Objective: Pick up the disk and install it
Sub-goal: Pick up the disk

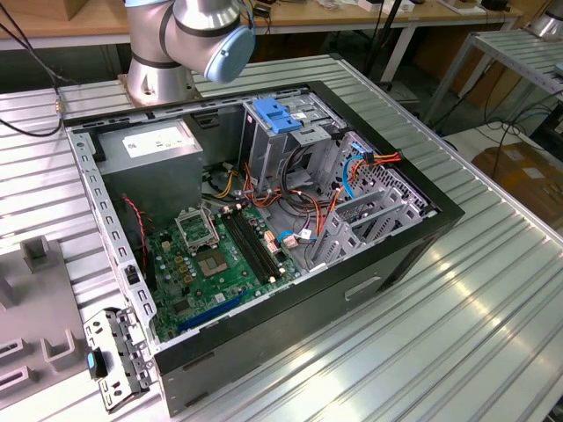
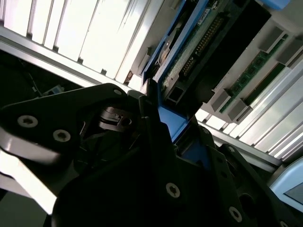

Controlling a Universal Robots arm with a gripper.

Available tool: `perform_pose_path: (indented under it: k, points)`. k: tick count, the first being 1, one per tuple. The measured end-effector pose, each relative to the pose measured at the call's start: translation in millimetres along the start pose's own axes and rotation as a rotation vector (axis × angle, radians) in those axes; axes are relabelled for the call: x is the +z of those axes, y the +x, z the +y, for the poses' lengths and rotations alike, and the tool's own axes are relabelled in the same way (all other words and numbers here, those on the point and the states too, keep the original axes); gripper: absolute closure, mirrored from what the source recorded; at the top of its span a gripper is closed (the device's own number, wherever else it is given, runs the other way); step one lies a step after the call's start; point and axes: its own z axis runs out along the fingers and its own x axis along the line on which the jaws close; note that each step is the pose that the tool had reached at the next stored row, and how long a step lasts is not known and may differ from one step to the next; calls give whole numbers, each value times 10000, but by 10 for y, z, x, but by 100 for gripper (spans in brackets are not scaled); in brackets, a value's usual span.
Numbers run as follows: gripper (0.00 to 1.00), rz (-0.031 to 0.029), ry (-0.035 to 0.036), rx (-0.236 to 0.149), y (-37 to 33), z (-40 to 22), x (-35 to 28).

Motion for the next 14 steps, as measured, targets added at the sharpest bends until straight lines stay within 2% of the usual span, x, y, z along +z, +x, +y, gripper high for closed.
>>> perform_pose_path:
  k: [8,14]
  points:
    - [63,-1,1,-1,1,0,-96]
    - [63,0,0,0,1,1,-107]
